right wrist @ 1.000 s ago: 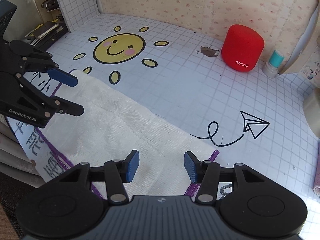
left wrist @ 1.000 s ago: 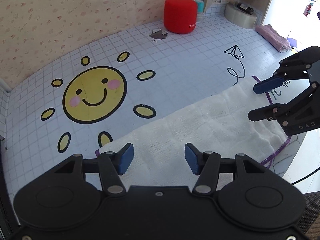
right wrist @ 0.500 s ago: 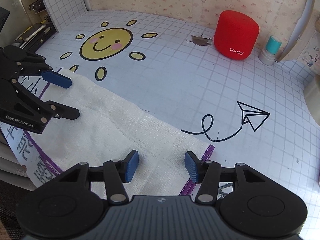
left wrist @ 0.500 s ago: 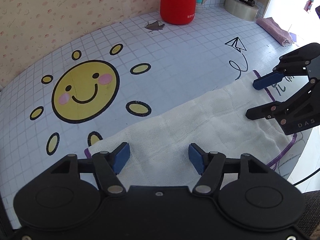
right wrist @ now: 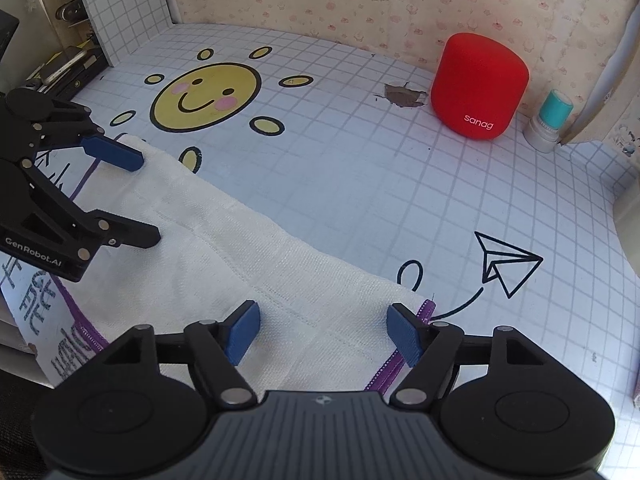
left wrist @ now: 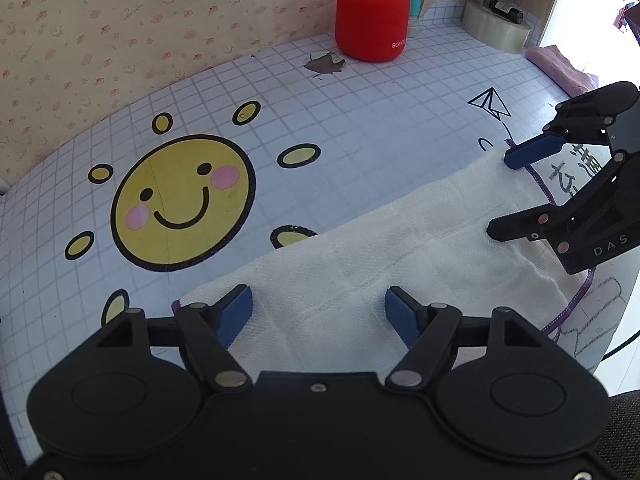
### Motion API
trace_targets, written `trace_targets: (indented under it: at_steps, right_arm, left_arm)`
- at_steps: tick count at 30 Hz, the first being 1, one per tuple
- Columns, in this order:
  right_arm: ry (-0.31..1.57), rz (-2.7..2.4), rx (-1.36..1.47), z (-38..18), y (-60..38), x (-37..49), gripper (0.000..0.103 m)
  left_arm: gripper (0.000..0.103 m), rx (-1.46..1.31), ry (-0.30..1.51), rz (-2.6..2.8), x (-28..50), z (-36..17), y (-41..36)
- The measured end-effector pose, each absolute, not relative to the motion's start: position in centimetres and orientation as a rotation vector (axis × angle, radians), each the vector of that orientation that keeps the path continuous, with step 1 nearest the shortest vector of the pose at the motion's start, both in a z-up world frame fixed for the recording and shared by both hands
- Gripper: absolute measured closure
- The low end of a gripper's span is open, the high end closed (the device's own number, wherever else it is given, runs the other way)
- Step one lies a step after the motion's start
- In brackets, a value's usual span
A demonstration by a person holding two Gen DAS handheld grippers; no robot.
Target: Fold towel
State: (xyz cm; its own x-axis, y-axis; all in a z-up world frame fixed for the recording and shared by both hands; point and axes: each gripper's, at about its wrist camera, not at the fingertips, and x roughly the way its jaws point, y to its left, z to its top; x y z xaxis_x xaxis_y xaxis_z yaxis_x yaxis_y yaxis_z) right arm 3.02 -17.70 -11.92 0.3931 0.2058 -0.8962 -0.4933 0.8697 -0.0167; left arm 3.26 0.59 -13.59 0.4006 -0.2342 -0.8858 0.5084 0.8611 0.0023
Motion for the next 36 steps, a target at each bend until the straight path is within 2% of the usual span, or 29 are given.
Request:
trace_targets:
  at_steps: [12, 23, 29, 36]
  right_arm:
    - [1.022, 0.447, -0.288, -12.4, -17.0, 7.4, 0.027]
    - [1.004, 0.445, -0.276, -12.6, -16.6, 10.9, 0.026]
    - [0.965, 0.447, -0.271, -10.6, -17.3, 8.8, 0.026]
    - [0.978, 0.498, -0.306, -10.3, -16.8, 4.6, 0.026]
  left_arm:
    - [0.022, 0.257, 1.053, -0.396, 7.2, -14.0, 1.7]
    - [0.023, 0.286, 1.058, -0.348, 8.9, -13.6, 1.2]
    - [0.023, 0.284, 1.021, -0.391, 6.4, -11.6, 1.1]
    - [0.023, 0.308, 1.038, -0.435, 3.9, -11.9, 0.2]
